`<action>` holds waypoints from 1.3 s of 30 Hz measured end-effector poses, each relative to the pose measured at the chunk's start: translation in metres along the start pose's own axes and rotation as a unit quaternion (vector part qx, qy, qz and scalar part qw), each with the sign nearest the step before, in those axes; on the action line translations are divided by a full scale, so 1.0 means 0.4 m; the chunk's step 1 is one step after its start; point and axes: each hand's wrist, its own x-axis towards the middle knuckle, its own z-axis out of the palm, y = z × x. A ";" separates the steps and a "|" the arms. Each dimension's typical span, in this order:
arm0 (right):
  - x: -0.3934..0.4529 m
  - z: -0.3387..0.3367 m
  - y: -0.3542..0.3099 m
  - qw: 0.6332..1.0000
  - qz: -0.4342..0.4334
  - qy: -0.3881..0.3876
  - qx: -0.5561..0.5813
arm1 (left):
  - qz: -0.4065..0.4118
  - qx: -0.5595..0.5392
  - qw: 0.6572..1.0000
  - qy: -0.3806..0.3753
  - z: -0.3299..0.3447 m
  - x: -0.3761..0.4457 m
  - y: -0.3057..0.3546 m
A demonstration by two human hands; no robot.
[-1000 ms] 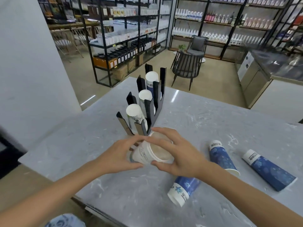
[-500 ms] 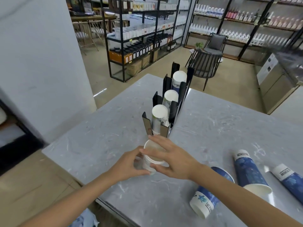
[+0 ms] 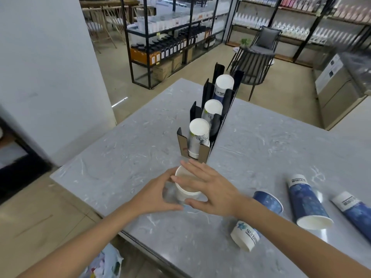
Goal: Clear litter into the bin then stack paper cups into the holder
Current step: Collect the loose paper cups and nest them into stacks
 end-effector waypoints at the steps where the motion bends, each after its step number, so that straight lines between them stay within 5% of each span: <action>1: -0.005 -0.014 -0.003 1.000 0.006 -0.007 -0.005 | 0.008 0.008 1.000 -0.005 -0.027 0.002 0.008; 11: -0.150 -0.194 -0.002 0.994 0.070 0.037 -0.071 | 0.105 0.109 0.988 -0.017 -0.223 0.081 0.212; 22: -0.413 -0.320 0.078 0.958 0.255 0.077 -0.110 | 0.206 0.184 0.959 -0.058 0.004 0.206 0.445; 28: -0.569 -0.301 0.159 0.913 0.396 0.033 -0.088 | 0.117 0.217 0.956 -0.158 0.194 0.248 0.451; 34: -0.663 -0.234 0.208 0.850 0.523 0.014 -0.061 | -0.079 0.238 0.949 -0.190 0.360 0.227 0.429; 39: -0.684 -0.181 0.235 0.798 0.602 0.008 0.026 | -0.190 0.148 0.947 -0.215 0.434 0.201 0.409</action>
